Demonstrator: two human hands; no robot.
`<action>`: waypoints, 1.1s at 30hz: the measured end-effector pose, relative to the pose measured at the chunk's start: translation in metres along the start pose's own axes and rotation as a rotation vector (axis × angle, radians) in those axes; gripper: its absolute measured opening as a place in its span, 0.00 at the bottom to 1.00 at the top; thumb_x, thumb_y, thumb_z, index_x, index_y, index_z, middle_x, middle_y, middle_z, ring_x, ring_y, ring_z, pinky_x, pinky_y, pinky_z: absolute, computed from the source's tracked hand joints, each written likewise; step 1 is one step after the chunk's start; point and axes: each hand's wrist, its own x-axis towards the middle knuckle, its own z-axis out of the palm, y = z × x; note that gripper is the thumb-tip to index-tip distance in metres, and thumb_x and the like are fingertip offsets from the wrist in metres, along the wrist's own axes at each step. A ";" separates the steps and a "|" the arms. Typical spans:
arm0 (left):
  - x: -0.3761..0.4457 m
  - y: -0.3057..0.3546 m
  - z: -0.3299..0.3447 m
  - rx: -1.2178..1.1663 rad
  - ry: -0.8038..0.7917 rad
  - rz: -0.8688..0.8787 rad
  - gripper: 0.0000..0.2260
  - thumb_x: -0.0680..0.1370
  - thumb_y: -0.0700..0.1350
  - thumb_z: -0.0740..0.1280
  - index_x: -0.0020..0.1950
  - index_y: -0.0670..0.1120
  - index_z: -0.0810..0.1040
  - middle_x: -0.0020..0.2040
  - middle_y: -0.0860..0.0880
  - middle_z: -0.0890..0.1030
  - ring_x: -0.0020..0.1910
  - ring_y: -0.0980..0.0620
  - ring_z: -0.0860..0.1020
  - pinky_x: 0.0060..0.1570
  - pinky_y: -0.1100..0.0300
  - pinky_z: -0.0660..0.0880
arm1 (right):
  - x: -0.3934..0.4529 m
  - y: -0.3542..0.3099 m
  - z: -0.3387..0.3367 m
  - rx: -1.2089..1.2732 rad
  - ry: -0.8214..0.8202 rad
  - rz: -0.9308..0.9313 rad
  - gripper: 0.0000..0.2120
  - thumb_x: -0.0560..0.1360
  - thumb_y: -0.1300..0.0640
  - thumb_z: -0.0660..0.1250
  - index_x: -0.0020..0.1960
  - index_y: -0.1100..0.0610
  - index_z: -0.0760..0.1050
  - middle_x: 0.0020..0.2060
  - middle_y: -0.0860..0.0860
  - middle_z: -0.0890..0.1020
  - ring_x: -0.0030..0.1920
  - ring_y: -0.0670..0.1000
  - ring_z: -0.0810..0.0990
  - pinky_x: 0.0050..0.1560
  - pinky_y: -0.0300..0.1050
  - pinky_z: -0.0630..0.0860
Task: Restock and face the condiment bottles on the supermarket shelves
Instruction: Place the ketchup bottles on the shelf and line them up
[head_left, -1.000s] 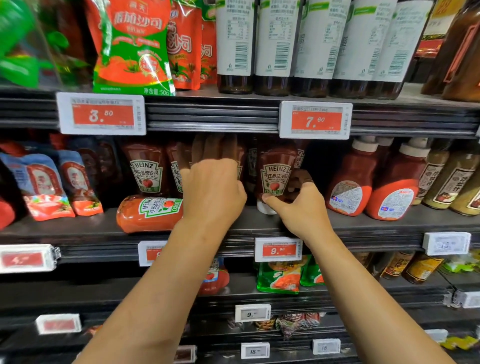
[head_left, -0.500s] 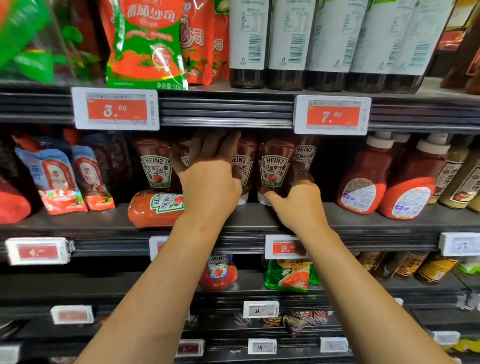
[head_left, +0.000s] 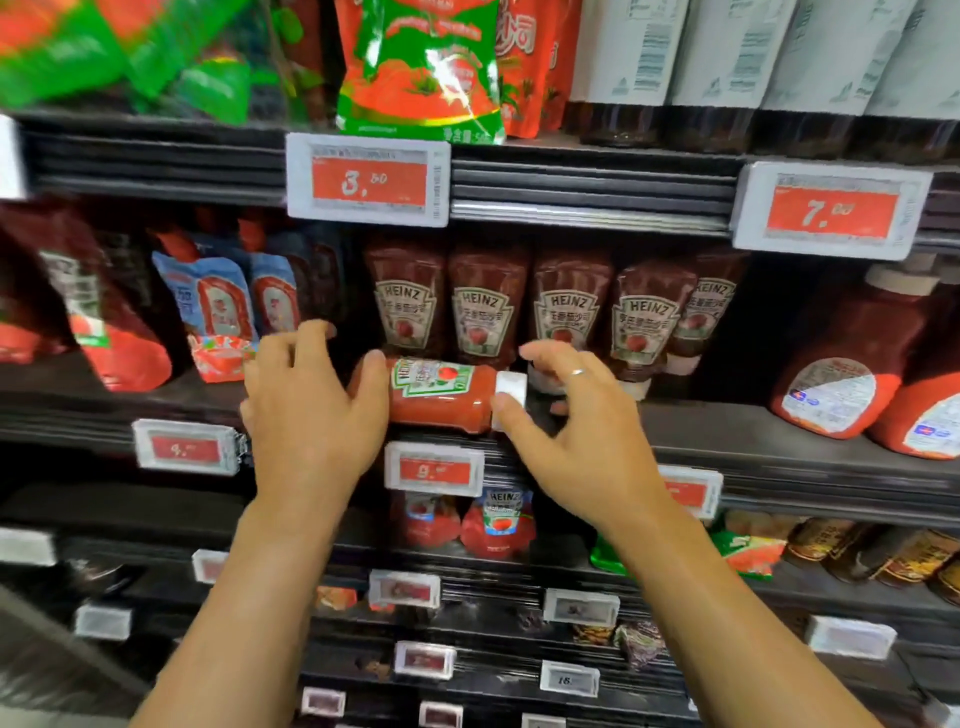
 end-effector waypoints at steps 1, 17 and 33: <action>0.002 -0.005 0.000 0.025 -0.065 -0.038 0.24 0.81 0.58 0.63 0.69 0.42 0.74 0.63 0.37 0.76 0.65 0.35 0.70 0.62 0.39 0.70 | 0.002 -0.003 0.005 0.000 -0.057 0.023 0.27 0.75 0.36 0.68 0.71 0.44 0.70 0.60 0.42 0.74 0.61 0.45 0.75 0.60 0.43 0.75; -0.011 0.006 0.000 -0.437 -0.183 0.070 0.08 0.80 0.55 0.67 0.58 0.55 0.79 0.51 0.55 0.82 0.49 0.57 0.81 0.48 0.58 0.78 | 0.001 -0.002 0.002 -0.026 -0.076 0.055 0.40 0.60 0.36 0.82 0.69 0.41 0.72 0.57 0.40 0.79 0.54 0.39 0.77 0.49 0.24 0.68; -0.030 0.147 0.028 -0.640 -0.369 0.526 0.16 0.77 0.46 0.71 0.65 0.55 0.81 0.52 0.55 0.75 0.55 0.58 0.77 0.60 0.60 0.76 | -0.026 0.040 -0.069 -0.013 0.214 0.196 0.30 0.61 0.36 0.82 0.56 0.41 0.72 0.45 0.40 0.84 0.46 0.37 0.82 0.46 0.38 0.81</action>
